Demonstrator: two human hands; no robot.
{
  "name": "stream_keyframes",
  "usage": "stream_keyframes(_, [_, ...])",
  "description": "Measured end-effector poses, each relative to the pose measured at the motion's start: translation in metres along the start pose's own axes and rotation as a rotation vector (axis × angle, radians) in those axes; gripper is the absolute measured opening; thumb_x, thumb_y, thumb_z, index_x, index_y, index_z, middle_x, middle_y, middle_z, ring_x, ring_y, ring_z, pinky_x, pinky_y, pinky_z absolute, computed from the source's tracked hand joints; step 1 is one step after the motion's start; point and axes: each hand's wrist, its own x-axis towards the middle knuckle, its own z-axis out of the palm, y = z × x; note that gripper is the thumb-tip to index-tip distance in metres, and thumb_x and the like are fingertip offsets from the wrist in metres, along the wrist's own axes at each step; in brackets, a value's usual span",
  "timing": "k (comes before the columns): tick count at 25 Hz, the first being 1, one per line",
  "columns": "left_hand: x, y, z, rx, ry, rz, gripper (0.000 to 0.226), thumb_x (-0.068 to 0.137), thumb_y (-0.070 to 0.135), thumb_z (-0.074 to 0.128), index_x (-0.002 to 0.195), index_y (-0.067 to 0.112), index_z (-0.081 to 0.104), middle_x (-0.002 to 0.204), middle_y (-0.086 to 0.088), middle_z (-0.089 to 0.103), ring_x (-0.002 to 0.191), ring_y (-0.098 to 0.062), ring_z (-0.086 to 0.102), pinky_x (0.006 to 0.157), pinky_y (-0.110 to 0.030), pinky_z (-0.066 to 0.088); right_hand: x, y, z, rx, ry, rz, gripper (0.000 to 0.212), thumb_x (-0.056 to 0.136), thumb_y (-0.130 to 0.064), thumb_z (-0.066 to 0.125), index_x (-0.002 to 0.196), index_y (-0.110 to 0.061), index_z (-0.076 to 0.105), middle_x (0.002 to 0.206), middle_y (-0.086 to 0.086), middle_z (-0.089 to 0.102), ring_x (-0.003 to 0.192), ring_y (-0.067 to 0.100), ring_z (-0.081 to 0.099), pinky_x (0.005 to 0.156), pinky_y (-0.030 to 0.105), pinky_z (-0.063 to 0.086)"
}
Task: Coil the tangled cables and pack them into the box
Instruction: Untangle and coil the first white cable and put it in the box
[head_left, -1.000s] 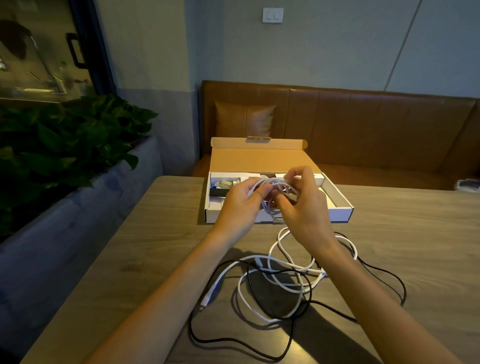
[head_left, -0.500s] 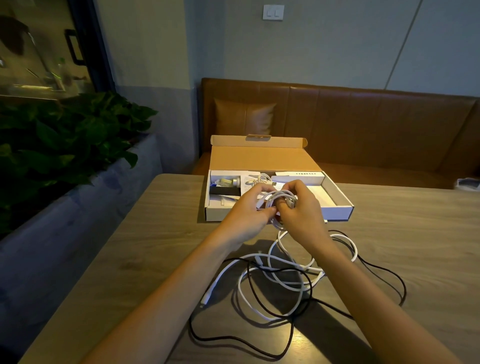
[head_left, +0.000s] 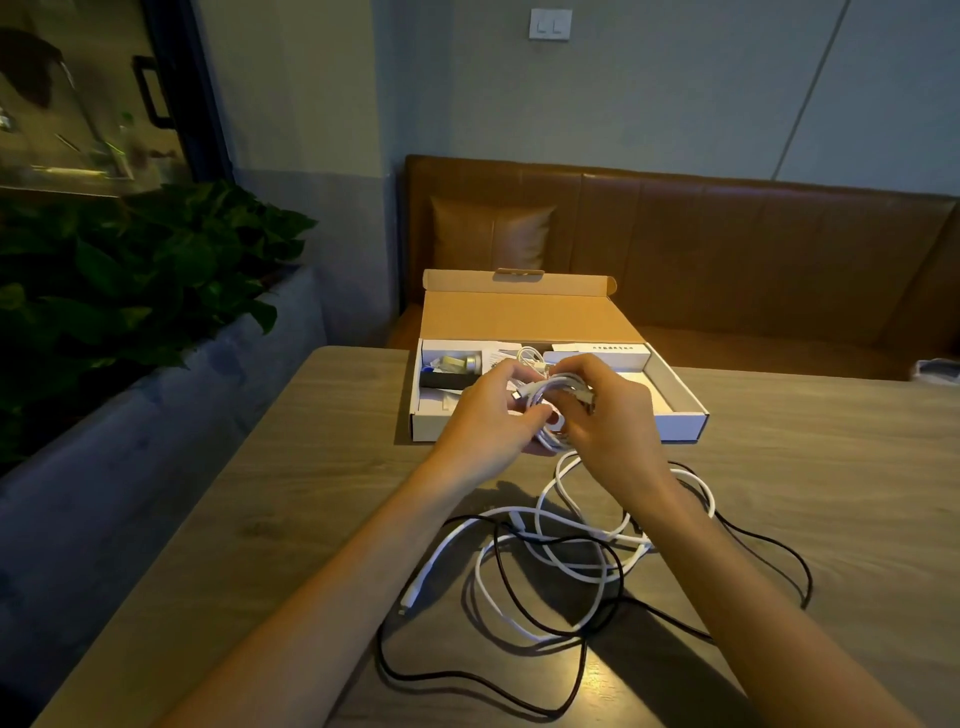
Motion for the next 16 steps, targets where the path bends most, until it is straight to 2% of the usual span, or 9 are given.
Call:
stream_keyframes(3, [0.001, -0.005, -0.005, 0.088, 0.032, 0.034, 0.021, 0.098, 0.008, 0.061, 0.108, 0.026, 0.055, 0.117, -0.002, 0.066, 0.083, -0.013, 0.073, 0.06, -0.028, 0.062, 0.0, -0.003, -0.002, -0.058, -0.096, -0.048, 0.027, 0.097, -0.018, 0.064, 0.123, -0.019, 0.06, 0.113, -0.002, 0.071, 0.088, 0.006, 0.064, 0.075, 0.01, 0.049])
stream_keyframes(5, [0.002, -0.009, -0.01, 0.182, 0.074, 0.07, 0.017, 0.1, 0.01, 0.058, 0.111, 0.022, 0.056, 0.113, 0.001, 0.064, 0.078, -0.007, 0.068, 0.055, -0.023, 0.06, 0.002, -0.003, -0.006, 0.07, -0.204, -0.026, 0.026, 0.098, -0.02, 0.062, 0.124, -0.022, 0.061, 0.115, -0.003, 0.07, 0.089, 0.007, 0.068, 0.074, 0.015, 0.057])
stream_keyframes(7, [0.004, -0.01, -0.014, 0.22, 0.094, 0.098, 0.016, 0.1, 0.013, 0.058, 0.112, 0.023, 0.057, 0.108, -0.001, 0.068, 0.072, -0.01, 0.071, 0.053, -0.021, 0.058, 0.004, -0.001, -0.01, 0.249, -0.303, 0.066, 0.027, 0.099, -0.018, 0.061, 0.125, -0.024, 0.062, 0.118, -0.001, 0.07, 0.096, 0.011, 0.072, 0.079, 0.025, 0.062])
stream_keyframes(9, [0.005, -0.008, -0.015, 0.187, 0.079, 0.096, 0.016, 0.1, 0.016, 0.06, 0.112, 0.027, 0.058, 0.106, -0.001, 0.071, 0.073, -0.01, 0.073, 0.055, -0.022, 0.059, 0.006, 0.003, -0.01, 0.272, -0.274, 0.108, 0.029, 0.098, -0.018, 0.063, 0.126, -0.025, 0.063, 0.119, 0.001, 0.072, 0.099, 0.013, 0.073, 0.084, 0.03, 0.062])
stream_keyframes(11, [0.003, -0.006, -0.014, 0.098, 0.029, 0.054, 0.024, 0.098, 0.016, 0.062, 0.117, 0.03, 0.057, 0.106, 0.0, 0.07, 0.077, -0.01, 0.074, 0.058, -0.024, 0.06, 0.005, 0.005, -0.008, 0.129, -0.149, 0.056, 0.031, 0.097, -0.02, 0.065, 0.128, -0.022, 0.064, 0.118, 0.0, 0.073, 0.096, 0.01, 0.072, 0.081, 0.022, 0.061])
stream_keyframes(13, [0.002, -0.006, -0.01, 0.031, -0.027, 0.028, 0.039, 0.097, 0.014, 0.065, 0.132, 0.029, 0.058, 0.115, 0.0, 0.066, 0.082, -0.014, 0.074, 0.061, -0.024, 0.061, 0.002, 0.005, -0.006, 0.041, -0.06, -0.001, 0.033, 0.097, -0.017, 0.064, 0.13, -0.019, 0.065, 0.112, 0.0, 0.073, 0.083, 0.003, 0.067, 0.07, 0.008, 0.054])
stream_keyframes(16, [0.006, -0.012, -0.003, -0.021, -0.074, 0.017, 0.056, 0.093, 0.012, 0.07, 0.144, 0.026, 0.053, 0.132, -0.004, 0.06, 0.083, -0.015, 0.074, 0.066, -0.024, 0.06, -0.003, 0.005, -0.002, 0.021, 0.023, 0.001, 0.035, 0.098, -0.016, 0.063, 0.132, -0.021, 0.065, 0.101, -0.001, 0.074, 0.068, -0.003, 0.062, 0.061, 0.002, 0.047])
